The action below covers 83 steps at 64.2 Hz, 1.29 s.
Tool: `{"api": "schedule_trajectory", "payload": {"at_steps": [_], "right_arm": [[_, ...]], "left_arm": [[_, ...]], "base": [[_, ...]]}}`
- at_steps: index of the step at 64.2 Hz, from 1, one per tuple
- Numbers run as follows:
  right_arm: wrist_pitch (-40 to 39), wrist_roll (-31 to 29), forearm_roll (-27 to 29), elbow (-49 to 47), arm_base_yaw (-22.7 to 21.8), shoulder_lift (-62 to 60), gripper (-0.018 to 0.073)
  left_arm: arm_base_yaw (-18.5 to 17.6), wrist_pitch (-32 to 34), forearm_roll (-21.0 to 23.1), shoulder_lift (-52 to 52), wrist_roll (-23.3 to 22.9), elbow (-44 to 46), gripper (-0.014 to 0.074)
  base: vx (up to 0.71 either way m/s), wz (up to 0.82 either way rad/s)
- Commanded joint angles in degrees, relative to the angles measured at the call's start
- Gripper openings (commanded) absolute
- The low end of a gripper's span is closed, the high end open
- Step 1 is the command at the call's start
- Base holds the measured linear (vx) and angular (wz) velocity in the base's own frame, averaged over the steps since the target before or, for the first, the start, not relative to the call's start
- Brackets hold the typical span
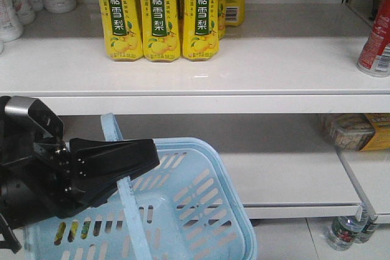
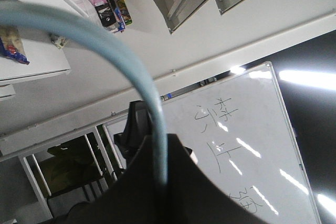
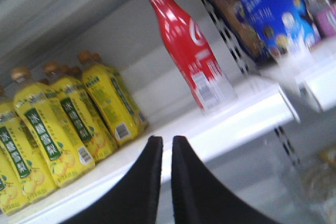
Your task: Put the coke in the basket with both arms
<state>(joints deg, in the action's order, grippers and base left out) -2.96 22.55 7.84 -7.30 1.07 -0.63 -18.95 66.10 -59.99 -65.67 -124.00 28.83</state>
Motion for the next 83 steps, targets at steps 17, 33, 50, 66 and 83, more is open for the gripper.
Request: {"api": "schedule_trajectory", "payload": {"at_steps": [17,33,50,66,83], "right_arm": [[1.29,-1.88,-9.36,-16.49,-0.31,7.91,0.0540],[12.65,-10.07,-16.76,-34.58,-0.31,24.72,0.0606],[10.61,-15.50,-17.92,-43.30,-0.31,41.46,0.0578],[3.92,-16.15,-21.48,-49.45,-0.45,55.00,0.0578],[3.91,-13.70,-18.90,-59.30,-5.18,67.79,0.0578]], "left_arm": [[-0.37,12.68,4.33,1.14,0.06,1.44,-0.0006],[-0.37,12.68,4.33,1.14,0.06,1.44,-0.0006],[-0.37,12.68,4.33,1.14,0.06,1.44,-0.0006],[-0.37,12.68,4.33,1.14,0.06,1.44,-0.0006],[-0.37,12.68,4.39,1.14,0.06,1.44,-0.0006]], "base": [[0.00,0.00],[0.00,0.00],[0.00,0.00],[0.00,0.00],[0.00,0.00]]}}
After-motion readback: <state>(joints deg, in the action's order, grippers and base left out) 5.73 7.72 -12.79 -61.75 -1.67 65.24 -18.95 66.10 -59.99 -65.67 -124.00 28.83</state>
